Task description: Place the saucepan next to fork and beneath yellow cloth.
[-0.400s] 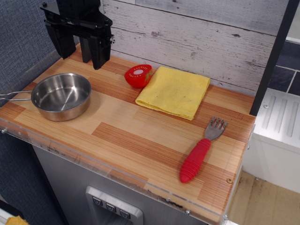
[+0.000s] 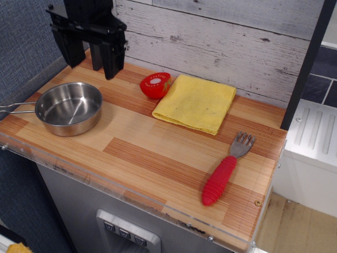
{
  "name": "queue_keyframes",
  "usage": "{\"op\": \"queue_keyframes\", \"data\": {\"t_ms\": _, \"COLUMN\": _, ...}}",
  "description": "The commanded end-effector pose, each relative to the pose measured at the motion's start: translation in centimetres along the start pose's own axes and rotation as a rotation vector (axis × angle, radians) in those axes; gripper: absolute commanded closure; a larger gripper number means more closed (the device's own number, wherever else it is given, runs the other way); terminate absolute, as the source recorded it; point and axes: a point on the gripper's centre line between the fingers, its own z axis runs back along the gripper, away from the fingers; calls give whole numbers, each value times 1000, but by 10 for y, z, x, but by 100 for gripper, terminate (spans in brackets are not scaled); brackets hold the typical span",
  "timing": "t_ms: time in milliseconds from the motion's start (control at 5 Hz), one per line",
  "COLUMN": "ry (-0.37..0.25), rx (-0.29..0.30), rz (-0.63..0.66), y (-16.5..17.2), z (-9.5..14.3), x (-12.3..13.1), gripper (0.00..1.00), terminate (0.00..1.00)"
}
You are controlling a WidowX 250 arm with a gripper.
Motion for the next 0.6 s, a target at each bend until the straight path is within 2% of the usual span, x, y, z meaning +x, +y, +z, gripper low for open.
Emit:
{"op": "queue_keyframes", "data": {"t_ms": 0, "ry": -23, "rx": 17, "rz": 23, "y": 28, "z": -29, "x": -13, "gripper": 0, "terminate": 0}}
{"op": "queue_keyframes", "data": {"t_ms": 400, "ry": -6, "rx": 52, "rz": -17, "y": 33, "z": -61, "x": -16, "gripper": 0, "terminate": 0}}
